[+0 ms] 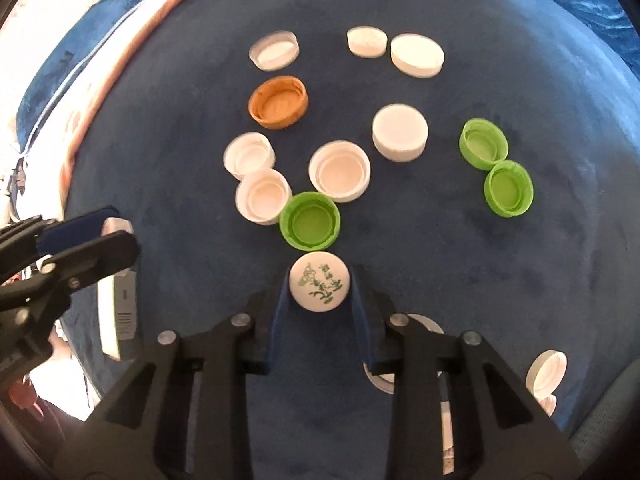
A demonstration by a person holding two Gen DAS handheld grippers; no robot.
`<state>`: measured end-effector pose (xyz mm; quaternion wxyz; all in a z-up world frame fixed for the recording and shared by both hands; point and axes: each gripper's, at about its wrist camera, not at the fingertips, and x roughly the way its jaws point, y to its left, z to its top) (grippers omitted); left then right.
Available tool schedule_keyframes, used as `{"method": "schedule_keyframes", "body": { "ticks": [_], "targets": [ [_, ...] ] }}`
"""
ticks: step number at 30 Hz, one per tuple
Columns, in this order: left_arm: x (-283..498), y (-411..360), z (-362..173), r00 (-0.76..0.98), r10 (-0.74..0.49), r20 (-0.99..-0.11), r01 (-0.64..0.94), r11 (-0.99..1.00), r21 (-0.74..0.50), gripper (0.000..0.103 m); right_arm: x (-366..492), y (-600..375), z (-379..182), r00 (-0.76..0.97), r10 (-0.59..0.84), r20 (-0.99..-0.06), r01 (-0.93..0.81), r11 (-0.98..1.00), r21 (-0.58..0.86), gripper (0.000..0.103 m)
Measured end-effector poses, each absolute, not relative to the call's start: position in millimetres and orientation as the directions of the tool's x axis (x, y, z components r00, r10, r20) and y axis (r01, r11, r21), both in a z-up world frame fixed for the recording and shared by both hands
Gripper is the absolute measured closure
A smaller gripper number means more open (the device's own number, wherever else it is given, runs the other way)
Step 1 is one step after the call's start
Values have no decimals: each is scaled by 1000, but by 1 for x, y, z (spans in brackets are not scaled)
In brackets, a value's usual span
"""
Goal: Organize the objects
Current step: 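Grasp a red-printed white cap with the left gripper while the right grasps a leaf-printed cap, then carry both printed white caps in the grippers over the basket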
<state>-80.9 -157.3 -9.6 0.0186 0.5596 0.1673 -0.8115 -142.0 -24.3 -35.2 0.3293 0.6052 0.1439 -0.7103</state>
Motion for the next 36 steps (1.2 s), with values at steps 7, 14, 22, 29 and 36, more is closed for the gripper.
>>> {"method": "schedule_keyframes", "body": {
  "ticks": [7,14,22,29,36],
  "targets": [
    [-81,-144,6,-393,168,-904,182,-949,-256,71,-140,10,0,-92,-350,-932,583,-778,234,72],
    [-86,-109,35,-426,196,-883,107,-958,-264,71,-135,64,44,-183,-395,-900,517,-818,254,72],
    [-98,-50,75,-463,247,-851,-8,-961,-275,71,-132,135,82,-310,-421,-853,386,-875,291,72],
    [-114,32,108,-468,323,-822,-153,-946,-285,71,-121,225,108,-443,-396,-804,231,-917,324,72],
    [-129,124,125,-440,399,-804,-298,-910,-288,71,-118,308,111,-512,-329,-794,56,-935,351,72]
  ]
}}
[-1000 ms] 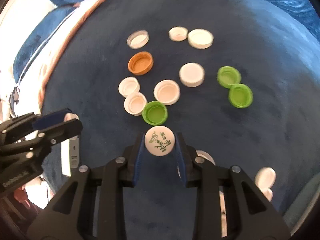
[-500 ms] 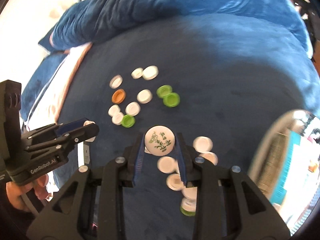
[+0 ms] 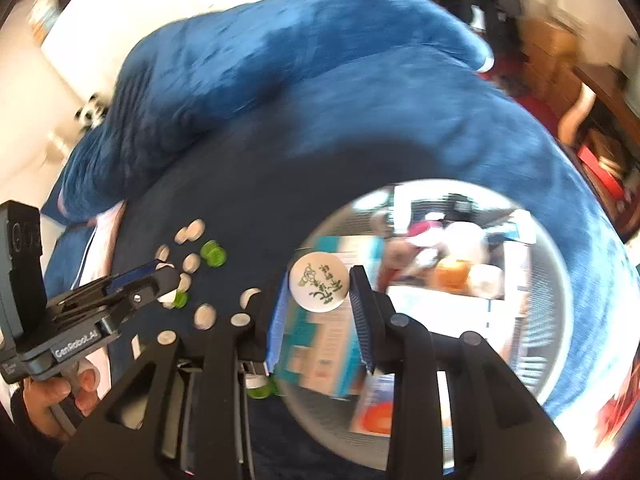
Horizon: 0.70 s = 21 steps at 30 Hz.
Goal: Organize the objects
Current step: 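Carry both printed white caps in the grippers over the basket, then open the left gripper to drop its cap while the right drops its cap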
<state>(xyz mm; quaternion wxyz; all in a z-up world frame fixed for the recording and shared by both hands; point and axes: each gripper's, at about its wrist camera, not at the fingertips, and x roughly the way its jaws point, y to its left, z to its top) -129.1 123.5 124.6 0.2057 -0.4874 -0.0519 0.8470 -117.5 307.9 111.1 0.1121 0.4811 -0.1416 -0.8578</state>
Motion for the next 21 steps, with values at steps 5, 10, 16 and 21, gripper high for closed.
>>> {"method": "schedule_keyframes", "body": {
  "ticks": [5,10,16,21],
  "targets": [
    [-140,180,122,-404,425,-810,-364,-887,-285,71,-116,353,106,-525,-300,-796,-36,-927,373,72],
    [-152,221,117,-383,448,-808,-408,-867,-287,71,-113,380,104,-542,-288,-789,-87,-915,394,72],
    [-164,253,106,-369,477,-798,-423,-850,-312,71,-117,395,99,-558,-273,-784,-117,-909,400,71],
    [-169,257,99,-396,454,-798,-393,-869,-300,10,-119,410,94,-560,-264,-785,-162,-894,417,46]
  ]
}}
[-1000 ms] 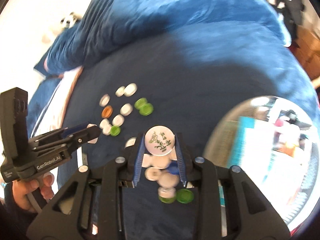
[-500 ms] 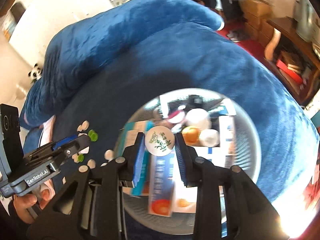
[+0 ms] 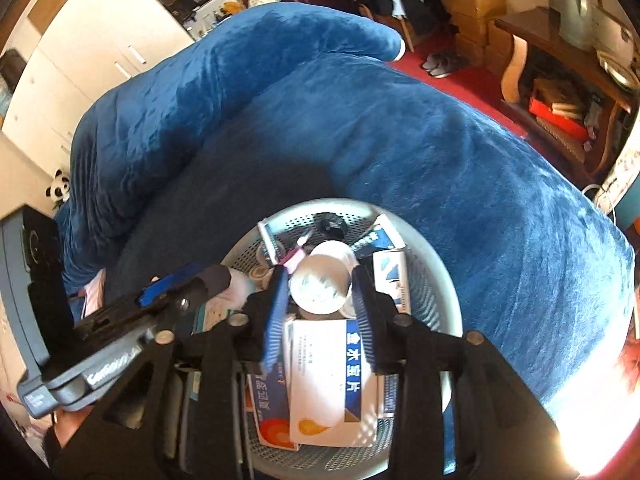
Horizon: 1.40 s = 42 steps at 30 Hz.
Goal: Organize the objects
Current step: 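Open the left gripper to drop its cap while the right drops its cap, then move both open grippers from the basket back to the scattered caps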
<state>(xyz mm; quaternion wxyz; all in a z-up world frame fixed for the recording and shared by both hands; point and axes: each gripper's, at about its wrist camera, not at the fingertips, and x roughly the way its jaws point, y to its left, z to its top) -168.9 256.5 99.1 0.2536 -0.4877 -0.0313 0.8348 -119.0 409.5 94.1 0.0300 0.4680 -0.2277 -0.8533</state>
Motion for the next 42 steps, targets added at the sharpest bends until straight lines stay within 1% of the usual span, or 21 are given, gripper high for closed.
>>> {"method": "schedule_keyframes", "body": {
  "ticks": [1,2,3,5,8,11,18,26,42],
  "targets": [
    [-168,254,100,-405,453,-794,-390,-871,-298,10,-118,413,94,-561,-250,-789,-176,-895,409,36],
    [-167,252,102,-411,449,-793,-388,-874,-293,9,-117,416,94,-563,-239,-791,-188,-895,404,21],
    [-166,250,104,-420,440,-794,-385,-878,-283,8,-117,418,93,-563,-233,-793,-198,-893,403,10],
    [-164,244,107,-442,414,-795,-379,-890,-253,5,-116,421,93,-560,-222,-798,-215,-892,398,4],
    [-160,231,109,-461,383,-800,-358,-906,-227,3,-117,417,92,-544,-211,-812,-213,-901,377,3],
    [-157,220,109,-464,370,-805,-339,-914,-224,3,-118,407,95,-542,-201,-816,-189,-917,351,0],
    [-150,195,113,-477,352,-805,-316,-924,-217,2,-117,388,99,-540,-174,-824,-159,-940,302,0],
    [-143,162,111,-484,320,-815,-276,-939,-205,2,-118,364,99,-530,-173,-830,-126,-952,279,0],
    [-130,80,106,-514,243,-822,-152,-970,-192,2,-128,287,98,-511,-237,-826,-5,-960,278,0]
  ]
}}
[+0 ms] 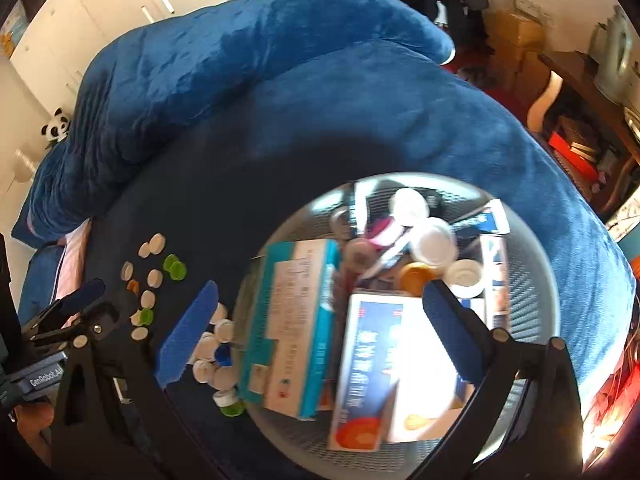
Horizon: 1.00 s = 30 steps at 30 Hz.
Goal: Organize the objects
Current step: 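Move both open grippers from the basket back to the scattered caps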
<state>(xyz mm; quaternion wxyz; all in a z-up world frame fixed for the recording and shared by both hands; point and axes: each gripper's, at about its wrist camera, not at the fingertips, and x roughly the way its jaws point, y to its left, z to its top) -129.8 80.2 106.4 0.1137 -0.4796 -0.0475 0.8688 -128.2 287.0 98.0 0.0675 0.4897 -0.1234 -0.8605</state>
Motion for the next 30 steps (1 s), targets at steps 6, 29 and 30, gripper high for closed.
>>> {"method": "schedule_keyframes", "body": {
  "ticks": [6,29,30],
  "targets": [
    [-124,56,100,-516,211,-830,-109,-978,-181,2,-131,264,98,-502,-262,-824,36,-959,283,0],
    [-91,-52,72,-508,98,-856,113,-977,-179,2,-131,183,86,-436,-334,-836,176,-942,285,0],
    [-88,-61,69,-507,88,-857,136,-974,-180,2,-131,179,85,-431,-337,-837,183,-941,285,0]
  ]
}}
